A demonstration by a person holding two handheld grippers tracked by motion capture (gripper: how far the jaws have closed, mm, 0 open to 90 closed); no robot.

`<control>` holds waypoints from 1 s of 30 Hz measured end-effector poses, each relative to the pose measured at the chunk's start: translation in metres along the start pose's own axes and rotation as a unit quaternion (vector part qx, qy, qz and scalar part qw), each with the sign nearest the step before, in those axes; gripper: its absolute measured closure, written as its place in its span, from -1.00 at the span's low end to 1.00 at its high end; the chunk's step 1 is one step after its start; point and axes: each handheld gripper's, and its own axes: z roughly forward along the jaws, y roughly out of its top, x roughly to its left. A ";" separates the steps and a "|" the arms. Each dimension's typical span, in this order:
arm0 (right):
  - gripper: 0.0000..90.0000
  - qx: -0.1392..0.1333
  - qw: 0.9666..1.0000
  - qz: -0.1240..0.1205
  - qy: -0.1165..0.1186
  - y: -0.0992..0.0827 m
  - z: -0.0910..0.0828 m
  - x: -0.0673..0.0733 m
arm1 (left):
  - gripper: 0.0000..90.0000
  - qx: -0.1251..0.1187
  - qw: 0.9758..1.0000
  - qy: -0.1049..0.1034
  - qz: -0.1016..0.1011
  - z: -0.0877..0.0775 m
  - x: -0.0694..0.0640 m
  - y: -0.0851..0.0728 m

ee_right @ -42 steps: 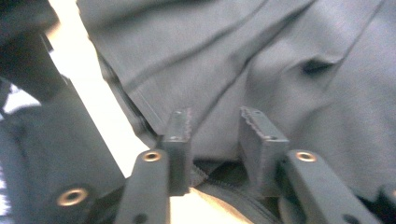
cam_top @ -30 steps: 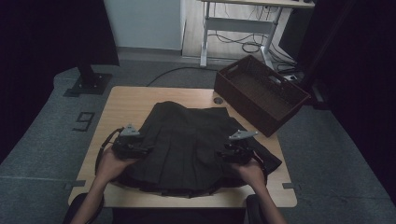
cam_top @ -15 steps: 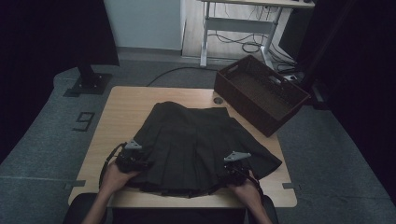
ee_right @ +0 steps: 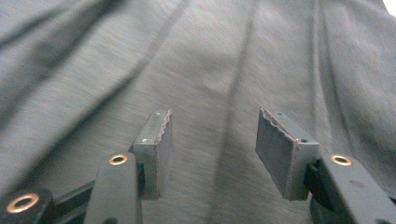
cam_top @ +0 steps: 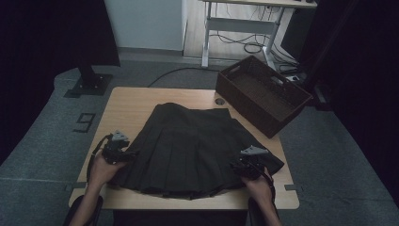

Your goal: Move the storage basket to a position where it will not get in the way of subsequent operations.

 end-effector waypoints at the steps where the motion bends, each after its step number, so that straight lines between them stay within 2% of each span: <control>1: -0.01 0.007 1.000 0.000 -0.011 -0.003 0.004 -0.002 | -0.18 0.004 1.000 0.001 -0.004 0.003 0.004 -0.002; 3: -0.07 0.017 1.000 0.000 -0.020 -0.008 0.011 -0.004 | -0.17 0.020 1.000 0.005 -0.009 0.013 0.009 -0.009; 5: -0.15 0.025 0.999 0.000 -0.027 -0.012 0.016 -0.005 | -0.16 0.030 1.000 0.007 -0.003 0.020 0.006 -0.014; 7: -0.21 0.027 0.999 0.003 -0.028 -0.014 0.020 -0.007 | -0.10 0.019 1.000 0.003 -0.015 0.019 0.004 -0.017; 9: -0.22 0.026 0.999 0.010 -0.026 -0.014 0.021 -0.011 | -0.09 0.016 1.000 0.008 -0.017 0.019 0.001 -0.019; 12: -0.26 0.021 0.999 0.016 -0.026 -0.013 0.024 -0.019 | -0.07 0.013 1.000 0.002 -0.025 0.016 -0.005 -0.023; 19: -0.32 0.014 0.998 0.037 -0.040 -0.007 0.032 -0.044 | -0.08 0.009 1.000 -0.012 -0.011 0.008 -0.029 -0.034; 24: -0.30 0.017 0.998 0.042 -0.047 0.000 0.038 -0.058 | -0.08 -0.001 1.000 -0.018 -0.002 0.004 -0.046 -0.041; 27: -0.27 0.014 0.998 0.033 -0.051 0.002 0.035 -0.060 | -0.09 -0.005 1.000 -0.018 -0.001 0.003 -0.052 -0.044; 30: -0.30 -0.001 0.998 0.038 -0.046 0.003 0.024 -0.056 | -0.09 -0.006 1.000 -0.019 0.002 0.003 -0.056 -0.045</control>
